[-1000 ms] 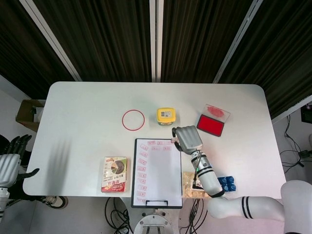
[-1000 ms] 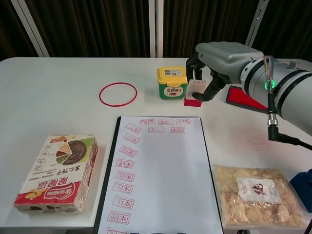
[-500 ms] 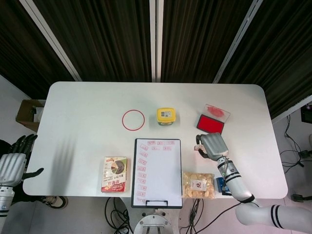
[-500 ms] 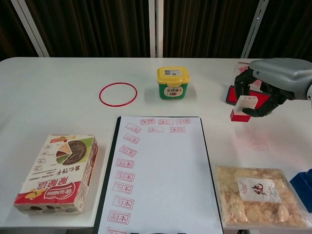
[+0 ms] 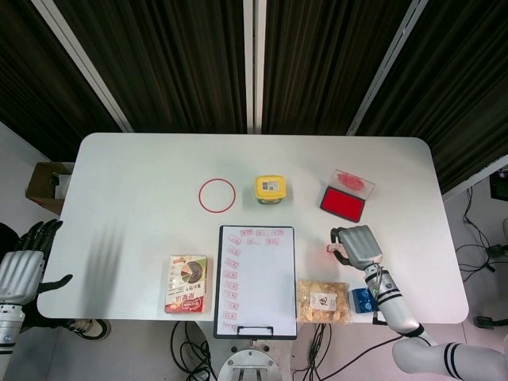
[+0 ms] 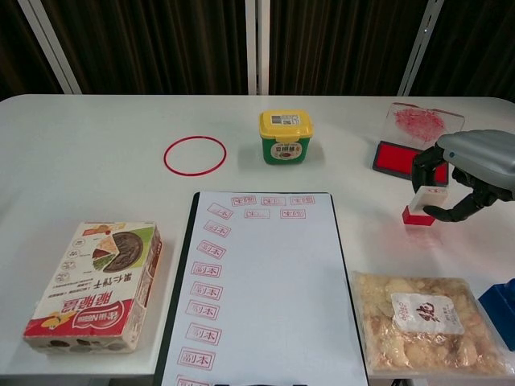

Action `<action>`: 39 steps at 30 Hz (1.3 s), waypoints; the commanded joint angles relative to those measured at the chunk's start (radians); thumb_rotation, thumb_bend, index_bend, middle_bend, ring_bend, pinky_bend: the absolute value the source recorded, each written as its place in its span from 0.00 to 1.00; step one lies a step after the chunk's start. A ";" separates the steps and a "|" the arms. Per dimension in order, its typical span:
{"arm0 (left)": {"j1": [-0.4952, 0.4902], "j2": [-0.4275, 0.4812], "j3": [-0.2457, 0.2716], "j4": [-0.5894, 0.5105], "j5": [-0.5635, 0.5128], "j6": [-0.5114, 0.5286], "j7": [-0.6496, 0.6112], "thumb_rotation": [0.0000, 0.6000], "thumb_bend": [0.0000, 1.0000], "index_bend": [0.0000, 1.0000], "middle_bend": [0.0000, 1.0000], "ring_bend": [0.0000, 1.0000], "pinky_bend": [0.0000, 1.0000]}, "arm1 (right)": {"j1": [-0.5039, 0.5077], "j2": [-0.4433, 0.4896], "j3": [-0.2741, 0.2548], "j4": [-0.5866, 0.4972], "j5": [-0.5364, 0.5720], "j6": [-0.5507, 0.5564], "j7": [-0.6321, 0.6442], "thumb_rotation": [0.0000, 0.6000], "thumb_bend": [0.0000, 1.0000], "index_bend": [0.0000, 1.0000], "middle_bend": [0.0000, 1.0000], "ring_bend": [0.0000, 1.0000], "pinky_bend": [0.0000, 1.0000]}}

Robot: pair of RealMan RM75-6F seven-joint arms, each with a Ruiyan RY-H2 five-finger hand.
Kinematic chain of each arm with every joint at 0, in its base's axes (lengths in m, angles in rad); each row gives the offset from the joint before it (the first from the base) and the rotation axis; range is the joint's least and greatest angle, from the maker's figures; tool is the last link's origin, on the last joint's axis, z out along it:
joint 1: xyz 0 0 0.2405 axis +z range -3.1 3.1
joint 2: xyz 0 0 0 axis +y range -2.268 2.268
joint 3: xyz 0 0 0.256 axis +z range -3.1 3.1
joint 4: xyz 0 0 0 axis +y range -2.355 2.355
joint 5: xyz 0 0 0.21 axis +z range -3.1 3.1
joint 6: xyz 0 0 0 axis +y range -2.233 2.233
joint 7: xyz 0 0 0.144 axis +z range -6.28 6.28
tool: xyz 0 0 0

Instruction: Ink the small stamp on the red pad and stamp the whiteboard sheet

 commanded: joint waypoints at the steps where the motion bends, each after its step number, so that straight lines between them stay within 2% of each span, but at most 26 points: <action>1: 0.001 0.000 0.001 0.002 -0.001 0.000 -0.001 1.00 0.00 0.05 0.06 0.05 0.16 | -0.002 -0.008 0.004 0.013 0.001 -0.014 -0.006 1.00 0.49 1.00 0.95 0.97 1.00; 19: -0.002 -0.003 0.002 0.009 -0.002 -0.005 -0.009 1.00 0.00 0.05 0.06 0.05 0.16 | -0.015 -0.012 0.026 0.015 0.026 -0.064 -0.061 1.00 0.46 1.00 0.94 0.97 1.00; 30: -0.004 0.000 0.002 0.006 -0.001 -0.007 -0.007 1.00 0.00 0.05 0.06 0.05 0.16 | -0.023 -0.004 0.039 0.002 0.046 -0.074 -0.085 1.00 0.41 0.86 0.83 0.96 1.00; 35: -0.005 0.001 0.002 0.007 -0.001 -0.008 -0.007 1.00 0.00 0.05 0.06 0.05 0.16 | -0.023 -0.001 0.043 -0.007 0.061 -0.081 -0.105 1.00 0.40 0.83 0.76 0.96 1.00; 39: -0.007 -0.001 0.002 0.008 -0.001 -0.010 -0.009 1.00 0.00 0.05 0.06 0.05 0.16 | -0.023 0.001 0.046 -0.011 0.064 -0.085 -0.109 1.00 0.40 0.80 0.74 0.96 1.00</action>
